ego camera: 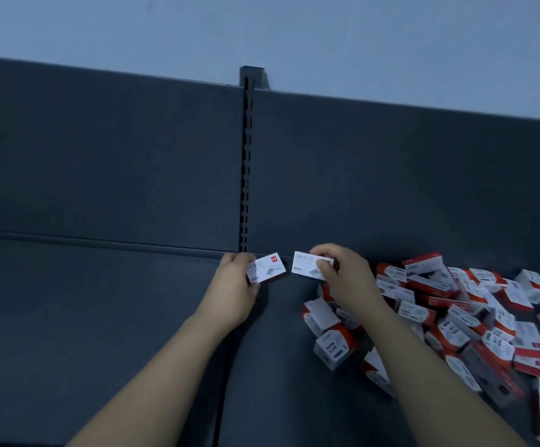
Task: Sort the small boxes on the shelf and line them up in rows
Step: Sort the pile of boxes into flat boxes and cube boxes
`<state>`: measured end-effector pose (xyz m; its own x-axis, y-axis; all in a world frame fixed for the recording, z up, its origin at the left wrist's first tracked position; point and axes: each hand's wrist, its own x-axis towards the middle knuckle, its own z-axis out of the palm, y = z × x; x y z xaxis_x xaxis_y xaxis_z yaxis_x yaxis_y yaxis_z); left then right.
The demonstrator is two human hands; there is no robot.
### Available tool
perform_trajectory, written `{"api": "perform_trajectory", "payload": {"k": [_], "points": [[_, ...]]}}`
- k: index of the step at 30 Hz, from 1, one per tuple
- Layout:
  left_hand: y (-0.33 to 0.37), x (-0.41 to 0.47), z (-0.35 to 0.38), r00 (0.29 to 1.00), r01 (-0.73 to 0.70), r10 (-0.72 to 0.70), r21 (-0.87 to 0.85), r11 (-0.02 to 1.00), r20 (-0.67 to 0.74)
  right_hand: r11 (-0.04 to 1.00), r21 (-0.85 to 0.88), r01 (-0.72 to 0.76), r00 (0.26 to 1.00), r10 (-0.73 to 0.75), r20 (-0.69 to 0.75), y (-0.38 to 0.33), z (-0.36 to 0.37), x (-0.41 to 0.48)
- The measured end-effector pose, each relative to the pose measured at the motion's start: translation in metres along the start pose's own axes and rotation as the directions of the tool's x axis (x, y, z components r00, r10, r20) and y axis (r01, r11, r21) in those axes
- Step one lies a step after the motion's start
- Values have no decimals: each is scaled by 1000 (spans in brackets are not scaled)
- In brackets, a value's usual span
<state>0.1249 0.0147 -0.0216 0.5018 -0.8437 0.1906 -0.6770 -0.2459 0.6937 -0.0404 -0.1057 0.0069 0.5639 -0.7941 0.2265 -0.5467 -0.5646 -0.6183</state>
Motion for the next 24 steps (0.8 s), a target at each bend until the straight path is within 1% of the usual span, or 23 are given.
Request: {"api": "perform_trajectory", "payload": {"k": [3, 6, 8, 10, 13, 19, 24], "points": [[-20, -13, -32, 995, 19, -19, 0, 1000, -93, 994, 110, 10, 1000, -11, 9, -27, 21, -2], [-45, -31, -66, 984, 82, -80, 8, 997, -157, 969, 245, -8, 997, -12, 82, -63, 45, -5], [-64, -46, -91, 976, 117, -112, 15, 993, -184, 959, 282, 5, 993, -38, 111, -88, 65, -7], [-86, -62, -118, 970, 142, -131, 37, 989, -202, 950, 312, -17, 987, -34, 160, -118, 88, -12], [-122, -88, -166, 954, 195, -177, 51, 980, -240, 948, 316, -31, 976, -40, 215, -167, 127, -23], [-190, -136, -252, 921, 259, -220, 84, 962, -323, 938, 346, -4, 961, -93, 262, -253, 202, -43], [-242, -166, -306, 877, 341, -276, 105, 934, -393, 934, 358, 19, 953, -125, 277, -315, 255, -62]]}}
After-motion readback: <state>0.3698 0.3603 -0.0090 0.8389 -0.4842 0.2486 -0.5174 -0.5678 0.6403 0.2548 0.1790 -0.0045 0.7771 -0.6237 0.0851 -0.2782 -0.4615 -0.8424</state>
